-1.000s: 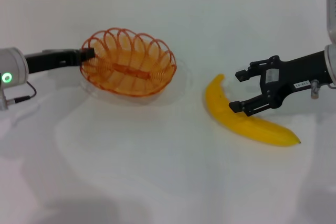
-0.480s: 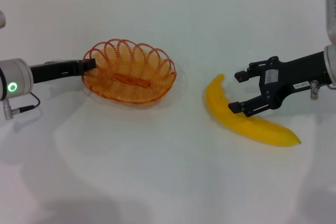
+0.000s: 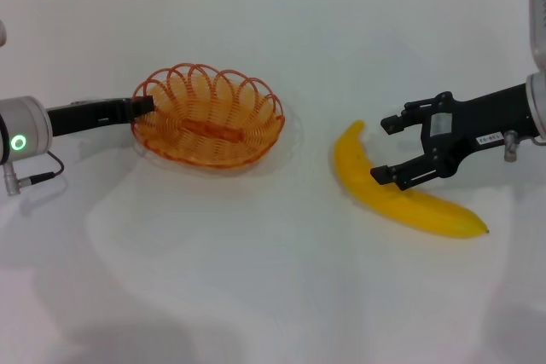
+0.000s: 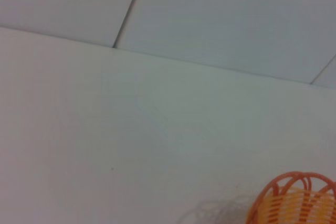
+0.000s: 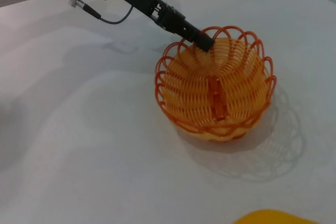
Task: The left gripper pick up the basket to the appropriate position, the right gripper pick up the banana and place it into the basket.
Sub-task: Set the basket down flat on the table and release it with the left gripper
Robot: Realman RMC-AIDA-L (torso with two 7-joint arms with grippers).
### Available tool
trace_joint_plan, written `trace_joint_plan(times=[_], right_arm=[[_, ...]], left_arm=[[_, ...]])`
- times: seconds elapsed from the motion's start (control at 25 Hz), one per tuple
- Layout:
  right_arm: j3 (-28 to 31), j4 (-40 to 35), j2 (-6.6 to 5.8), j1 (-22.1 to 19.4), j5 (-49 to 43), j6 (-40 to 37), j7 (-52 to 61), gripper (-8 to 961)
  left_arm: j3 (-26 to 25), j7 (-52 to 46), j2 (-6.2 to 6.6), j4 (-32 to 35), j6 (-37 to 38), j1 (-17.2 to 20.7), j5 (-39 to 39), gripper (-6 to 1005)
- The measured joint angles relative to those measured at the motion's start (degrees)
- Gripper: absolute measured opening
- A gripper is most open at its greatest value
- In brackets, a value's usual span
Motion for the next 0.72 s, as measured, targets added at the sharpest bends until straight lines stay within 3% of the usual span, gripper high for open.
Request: trace_joint_plan(times=[0.64, 0.72], right_arm=[[0.0, 0.0, 0.00, 0.4, 0.0, 0.0, 0.3, 890], [0.0, 0.0, 0.00, 0.4, 0.0, 0.0, 0.3, 890]], left_arm=[[0.1, 0.5, -0.06, -0.4, -1.9, 0.1, 0.0, 113], [0.0, 0.5, -0.06, -0.5, -2.3, 0.1, 0.0, 315]])
